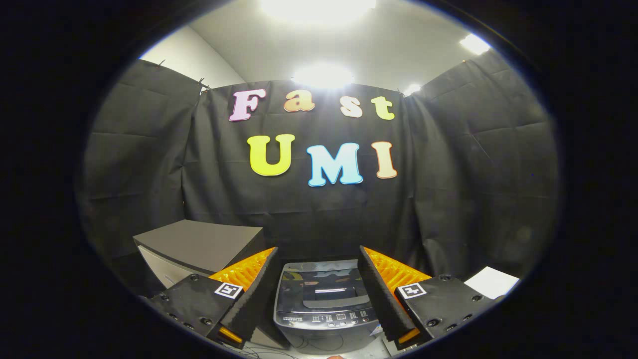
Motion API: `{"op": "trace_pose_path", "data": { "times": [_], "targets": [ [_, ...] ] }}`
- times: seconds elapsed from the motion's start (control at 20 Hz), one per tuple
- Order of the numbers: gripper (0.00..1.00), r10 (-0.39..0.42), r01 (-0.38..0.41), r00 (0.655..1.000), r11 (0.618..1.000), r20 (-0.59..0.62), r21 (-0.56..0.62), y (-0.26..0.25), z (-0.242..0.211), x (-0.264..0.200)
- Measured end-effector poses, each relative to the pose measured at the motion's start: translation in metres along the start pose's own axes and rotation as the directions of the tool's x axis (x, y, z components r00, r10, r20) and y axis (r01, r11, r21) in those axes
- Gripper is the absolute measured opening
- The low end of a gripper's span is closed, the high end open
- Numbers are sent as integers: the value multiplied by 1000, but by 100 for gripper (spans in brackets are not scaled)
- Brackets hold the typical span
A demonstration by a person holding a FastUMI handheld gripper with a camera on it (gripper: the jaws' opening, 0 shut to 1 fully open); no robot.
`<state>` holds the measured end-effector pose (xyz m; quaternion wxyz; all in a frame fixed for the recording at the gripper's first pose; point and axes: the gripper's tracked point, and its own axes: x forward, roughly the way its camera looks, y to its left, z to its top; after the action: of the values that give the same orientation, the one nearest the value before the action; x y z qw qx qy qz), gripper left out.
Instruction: Put the clothes into the washing machine and then close the washing machine lid.
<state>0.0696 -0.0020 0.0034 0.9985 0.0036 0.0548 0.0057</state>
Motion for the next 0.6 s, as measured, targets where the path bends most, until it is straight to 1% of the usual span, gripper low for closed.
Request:
{"op": "trace_pose_path", "data": {
  "times": [0.2,0.6],
  "targets": [
    [97,-18,17,1000,1000,10,10,-8,5,-12],
    [97,-9,9,1000,1000,15,-1,-8,9,-19]
  ]
}}
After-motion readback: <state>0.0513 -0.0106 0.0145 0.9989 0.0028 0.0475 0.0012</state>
